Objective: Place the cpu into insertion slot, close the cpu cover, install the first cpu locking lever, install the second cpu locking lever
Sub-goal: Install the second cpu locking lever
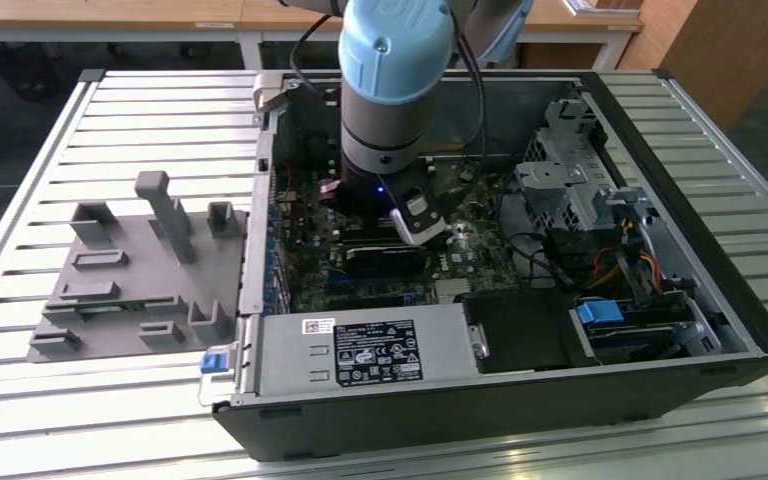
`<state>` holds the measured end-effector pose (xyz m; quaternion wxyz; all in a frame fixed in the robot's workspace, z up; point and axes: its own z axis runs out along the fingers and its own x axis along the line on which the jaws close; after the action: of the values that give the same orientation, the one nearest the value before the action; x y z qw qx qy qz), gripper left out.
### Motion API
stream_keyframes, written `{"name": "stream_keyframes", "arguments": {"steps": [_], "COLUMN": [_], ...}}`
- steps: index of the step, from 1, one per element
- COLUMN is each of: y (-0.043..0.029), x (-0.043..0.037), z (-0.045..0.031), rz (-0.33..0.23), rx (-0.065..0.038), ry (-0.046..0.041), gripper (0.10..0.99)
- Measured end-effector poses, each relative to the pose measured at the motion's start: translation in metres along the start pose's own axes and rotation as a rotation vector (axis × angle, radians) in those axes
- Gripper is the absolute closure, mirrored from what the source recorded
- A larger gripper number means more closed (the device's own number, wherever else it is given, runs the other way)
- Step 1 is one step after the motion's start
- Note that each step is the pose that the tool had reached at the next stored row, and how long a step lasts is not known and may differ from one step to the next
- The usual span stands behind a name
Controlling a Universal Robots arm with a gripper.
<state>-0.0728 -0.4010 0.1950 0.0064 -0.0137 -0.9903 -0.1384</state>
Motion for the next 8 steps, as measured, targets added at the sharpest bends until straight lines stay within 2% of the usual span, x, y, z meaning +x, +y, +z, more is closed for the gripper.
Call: {"name": "stream_keyframes", "arguments": {"steps": [8], "y": [0.0021], "x": [0.0019], "z": [0.0046], "rz": [0.0], "rx": [-0.021], "ry": [0.0004], "gripper": [0.969]}}
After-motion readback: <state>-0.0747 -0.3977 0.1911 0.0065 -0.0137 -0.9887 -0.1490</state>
